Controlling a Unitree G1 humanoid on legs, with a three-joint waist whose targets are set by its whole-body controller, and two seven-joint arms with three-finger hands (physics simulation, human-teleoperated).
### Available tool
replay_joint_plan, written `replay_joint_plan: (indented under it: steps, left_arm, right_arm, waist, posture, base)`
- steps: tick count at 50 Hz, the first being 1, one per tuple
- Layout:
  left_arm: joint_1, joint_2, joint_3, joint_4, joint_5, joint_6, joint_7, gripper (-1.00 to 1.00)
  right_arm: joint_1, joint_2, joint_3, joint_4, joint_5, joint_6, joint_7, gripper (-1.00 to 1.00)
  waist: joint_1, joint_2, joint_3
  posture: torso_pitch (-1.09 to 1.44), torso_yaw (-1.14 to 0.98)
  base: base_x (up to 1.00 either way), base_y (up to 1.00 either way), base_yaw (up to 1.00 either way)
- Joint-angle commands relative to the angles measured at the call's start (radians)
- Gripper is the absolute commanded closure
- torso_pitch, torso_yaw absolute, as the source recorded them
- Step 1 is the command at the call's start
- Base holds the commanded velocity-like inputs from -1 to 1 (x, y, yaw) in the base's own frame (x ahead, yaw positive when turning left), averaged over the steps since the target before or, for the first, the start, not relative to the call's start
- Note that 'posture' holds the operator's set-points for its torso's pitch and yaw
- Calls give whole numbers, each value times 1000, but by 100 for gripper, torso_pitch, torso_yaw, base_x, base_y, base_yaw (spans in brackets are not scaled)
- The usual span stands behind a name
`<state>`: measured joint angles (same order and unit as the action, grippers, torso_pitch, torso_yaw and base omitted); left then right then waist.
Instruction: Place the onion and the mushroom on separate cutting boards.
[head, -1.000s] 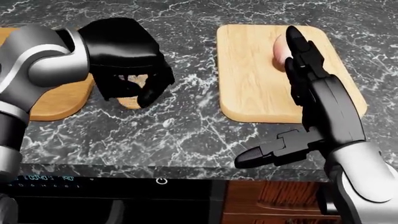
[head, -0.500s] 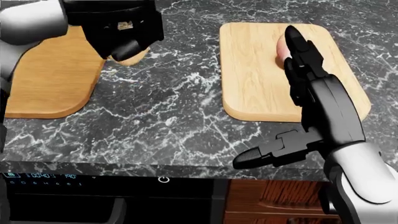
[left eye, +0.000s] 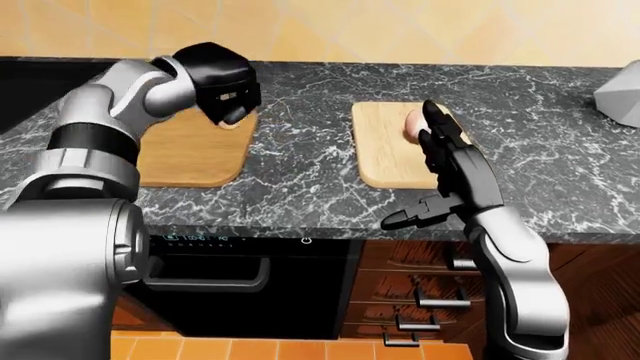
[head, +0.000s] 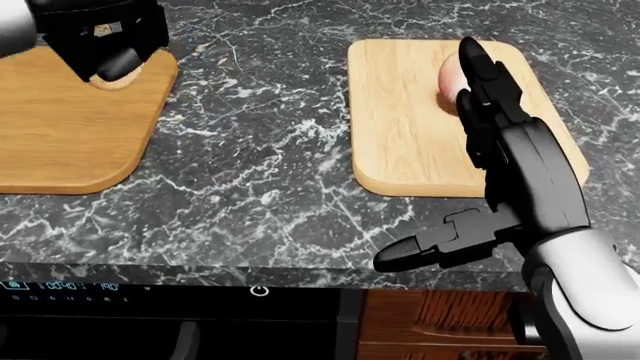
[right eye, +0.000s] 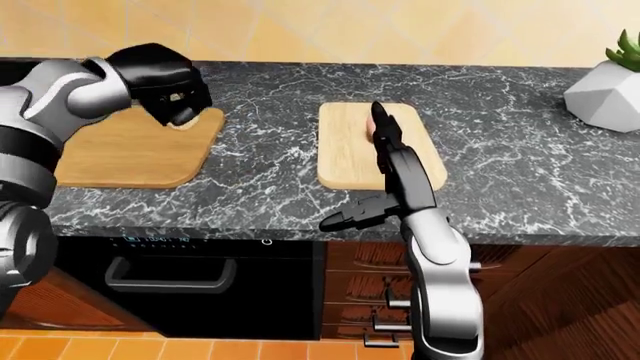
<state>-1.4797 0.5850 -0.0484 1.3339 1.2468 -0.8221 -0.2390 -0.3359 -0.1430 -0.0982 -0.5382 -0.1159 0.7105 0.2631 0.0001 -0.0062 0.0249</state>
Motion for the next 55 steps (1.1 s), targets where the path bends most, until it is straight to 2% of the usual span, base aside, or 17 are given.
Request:
replay_joint_plan:
  steps: [1,11,13,14,21,38,42,44,55]
  left_arm:
    - [-35,7,12,-26,25,35,55,100]
    - [5,7,35,5,102,146,100,100]
    - [16,13,10,8,152,153,146,100]
    - [19,11,15,10,157,155,149,100]
    - [25,11,40,13,174,173,145,100]
    - [45,10,47,16,202,210,145,100]
    - [44,10,48,16,203,215,141,26]
    - [44,9,49,16,204,219,137,-51]
    - [49,10,49,16,207,223,136,-54]
  right_arm:
    - [-24,-5,-4,-38,-1,-25,-5,-100]
    - [-17,-3,-3,-41,-4,-28,-4,-100]
    - [-17,-2,-3,-41,-4,-28,-4,-100]
    - [-15,-2,-2,-41,-4,-29,-4,-100]
    - [-8,1,-1,-39,-6,-36,-5,-100]
    - [-2,2,-1,-44,-10,-38,-2,-100]
    - [-1,3,-1,-44,-10,-40,-1,-100]
    - [0,4,0,-45,-10,-41,-2,-100]
    - [3,4,0,-44,-11,-44,-2,-100]
  waist:
    - [-1,3,-28]
    - [-5,7,-32]
    - [-5,8,-32]
    - [-5,9,-33]
    - [-6,10,-35]
    - [-10,15,-38]
    - [-10,15,-38]
    - [-11,16,-39]
    - [-12,17,-40]
  posture:
    - [0,0]
    - [0,0]
    - [0,0]
    - [0,0]
    - [0,0]
    - [0,0]
    - [0,0]
    - [0,0]
    - [0,0]
  base:
    - [0,0,0]
    - [0,0,0]
    - [0,0,0]
    - [0,0,0]
    - [0,0,0]
    - [0,0,0]
    - [0,0,0]
    - [0,0,0]
    - [0,0,0]
